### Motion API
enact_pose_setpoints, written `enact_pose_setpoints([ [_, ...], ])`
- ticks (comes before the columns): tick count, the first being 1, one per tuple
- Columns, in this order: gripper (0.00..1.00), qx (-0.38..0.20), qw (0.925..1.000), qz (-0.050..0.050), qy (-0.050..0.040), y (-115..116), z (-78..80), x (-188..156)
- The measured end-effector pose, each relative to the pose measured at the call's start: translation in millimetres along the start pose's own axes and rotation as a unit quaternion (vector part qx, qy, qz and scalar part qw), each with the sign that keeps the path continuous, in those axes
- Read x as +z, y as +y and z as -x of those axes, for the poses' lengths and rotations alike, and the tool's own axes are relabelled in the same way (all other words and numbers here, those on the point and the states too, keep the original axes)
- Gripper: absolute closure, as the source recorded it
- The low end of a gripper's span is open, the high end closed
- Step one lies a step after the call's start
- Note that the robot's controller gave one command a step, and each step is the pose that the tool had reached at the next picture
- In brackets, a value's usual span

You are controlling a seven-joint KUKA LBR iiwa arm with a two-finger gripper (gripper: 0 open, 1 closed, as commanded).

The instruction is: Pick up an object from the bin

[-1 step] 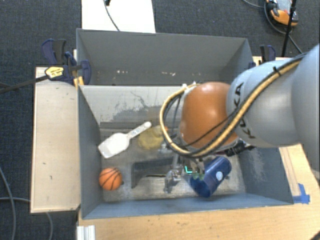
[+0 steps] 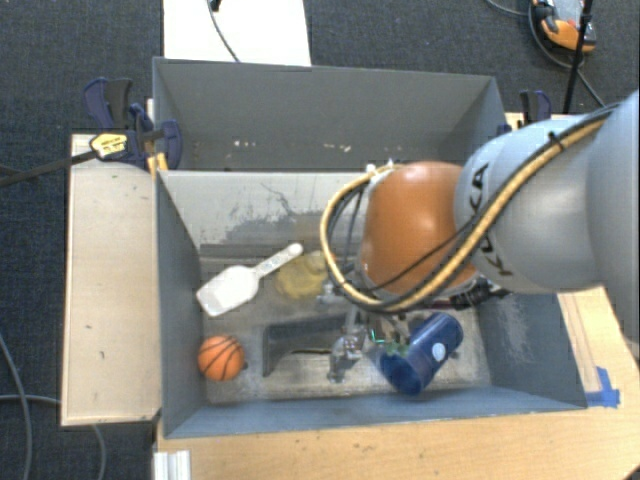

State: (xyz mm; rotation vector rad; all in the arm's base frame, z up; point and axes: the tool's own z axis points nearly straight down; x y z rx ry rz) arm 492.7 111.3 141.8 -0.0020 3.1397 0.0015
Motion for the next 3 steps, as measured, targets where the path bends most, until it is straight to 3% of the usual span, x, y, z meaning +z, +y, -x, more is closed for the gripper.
enact_pose_setpoints([
  [1, 1.0, 0.064, 0.998, 0.002, -0.0045, 16.6, 8.0, 66.7],
  [2, 1.0, 0.064, 0.9979, 0.002, -0.0046, 16.6, 8.0, 66.7],
  [3, 1.0, 0.058, 0.9983, -0.001, 0.0022, 17.0, 13.3, -79.7],
])
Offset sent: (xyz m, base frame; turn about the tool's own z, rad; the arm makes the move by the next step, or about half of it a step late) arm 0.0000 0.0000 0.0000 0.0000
